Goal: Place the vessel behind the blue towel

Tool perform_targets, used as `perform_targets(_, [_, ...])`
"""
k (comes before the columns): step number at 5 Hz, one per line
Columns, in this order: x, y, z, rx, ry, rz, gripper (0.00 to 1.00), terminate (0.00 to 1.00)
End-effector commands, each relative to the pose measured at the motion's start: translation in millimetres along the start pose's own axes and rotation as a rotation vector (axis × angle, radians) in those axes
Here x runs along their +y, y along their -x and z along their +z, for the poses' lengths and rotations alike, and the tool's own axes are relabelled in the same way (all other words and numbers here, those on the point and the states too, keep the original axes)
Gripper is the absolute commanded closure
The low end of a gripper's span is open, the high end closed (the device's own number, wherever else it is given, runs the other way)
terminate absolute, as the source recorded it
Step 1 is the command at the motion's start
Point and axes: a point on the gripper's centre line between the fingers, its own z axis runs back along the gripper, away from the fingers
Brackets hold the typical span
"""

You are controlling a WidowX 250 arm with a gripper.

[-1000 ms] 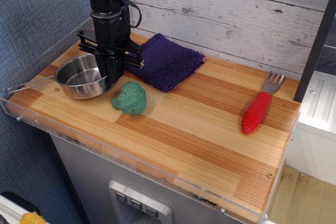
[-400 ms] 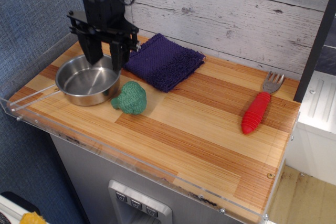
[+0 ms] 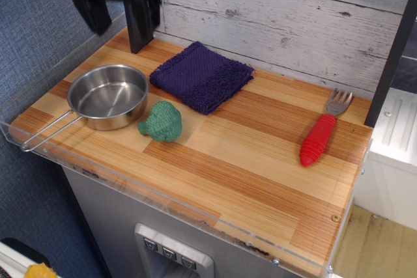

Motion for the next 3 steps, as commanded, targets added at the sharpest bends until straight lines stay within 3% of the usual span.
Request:
perform_targets(1, [-9.7, -5.2, 17.0, -0.023, 0.064, -0.06, 0.0, 0.0])
perform_targets(2, [-9.7, -5.2, 17.0, -0.023, 0.064, -0.06, 0.0, 0.0])
perform_targets(3, [-9.7, -5.2, 17.0, -0.023, 0.064, -0.06, 0.0, 1.0])
